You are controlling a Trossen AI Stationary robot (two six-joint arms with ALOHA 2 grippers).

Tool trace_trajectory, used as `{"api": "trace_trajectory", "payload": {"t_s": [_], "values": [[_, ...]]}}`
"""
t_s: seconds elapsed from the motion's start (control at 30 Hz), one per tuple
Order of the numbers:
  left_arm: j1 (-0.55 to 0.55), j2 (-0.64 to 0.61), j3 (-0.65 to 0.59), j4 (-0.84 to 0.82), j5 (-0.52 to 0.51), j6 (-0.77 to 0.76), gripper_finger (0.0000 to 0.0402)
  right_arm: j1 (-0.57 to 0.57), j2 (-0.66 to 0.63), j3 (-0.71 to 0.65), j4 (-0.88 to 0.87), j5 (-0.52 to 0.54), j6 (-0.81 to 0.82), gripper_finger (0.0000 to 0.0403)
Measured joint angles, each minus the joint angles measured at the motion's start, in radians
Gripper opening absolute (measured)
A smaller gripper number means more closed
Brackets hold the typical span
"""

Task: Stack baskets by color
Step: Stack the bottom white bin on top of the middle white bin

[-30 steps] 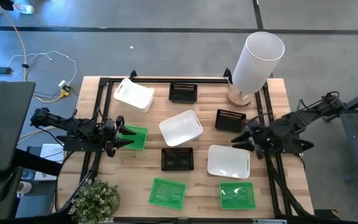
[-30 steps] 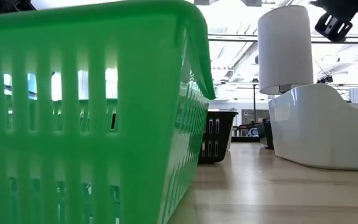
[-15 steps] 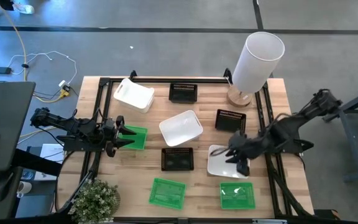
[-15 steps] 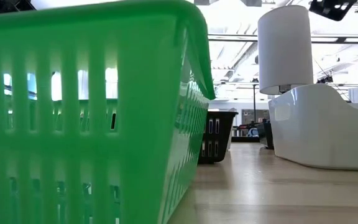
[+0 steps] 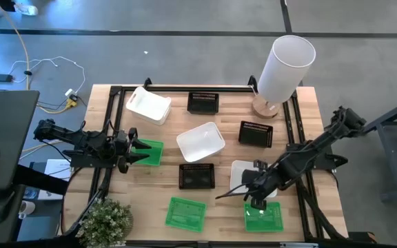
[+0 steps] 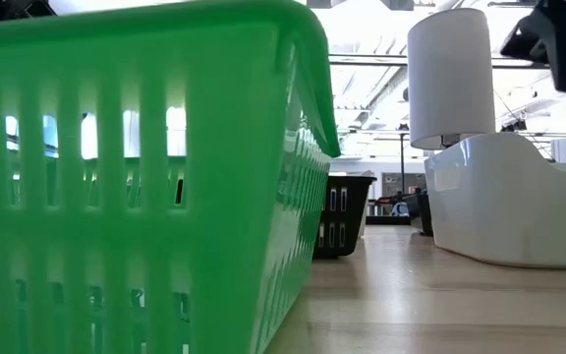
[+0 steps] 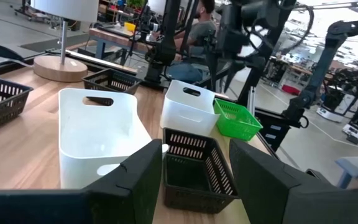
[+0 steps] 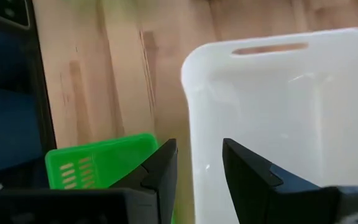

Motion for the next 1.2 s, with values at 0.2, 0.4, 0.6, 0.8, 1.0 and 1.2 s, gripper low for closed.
{"api": "trace_trajectory", "payload": {"t_s": [0.2,0.4,0.6,0.8,1.0,1.2], "values": [[0.000,0.000,0.000,-0.001,0.000,0.001,0.0177,0.000,0.073,0.001,0.038,-0.009,-0.002,0.0116],[0.000,0.000,0.000,-0.001,0.000,0.002,0.0177,0.009,0.140,0.001,0.041,-0.033,0.001,0.0116],[0.000,0.000,0.000,-0.001,0.000,0.016,0.0177,0.021,0.187,0.001,0.052,-0.055,0.033,0.0116],[0.000,0.000,0.000,-0.001,0.000,0.018,0.0177,0.031,0.224,0.001,0.050,-0.052,0.046,0.0116],[0.000,0.000,0.000,-0.001,0.000,0.018,0.0177,0.031,0.269,0.001,0.050,-0.052,0.052,0.0115],[0.000,0.000,0.000,-0.001,0.000,0.018,0.0177,0.031,0.296,0.000,0.050,-0.054,0.061,0.0064]]}}
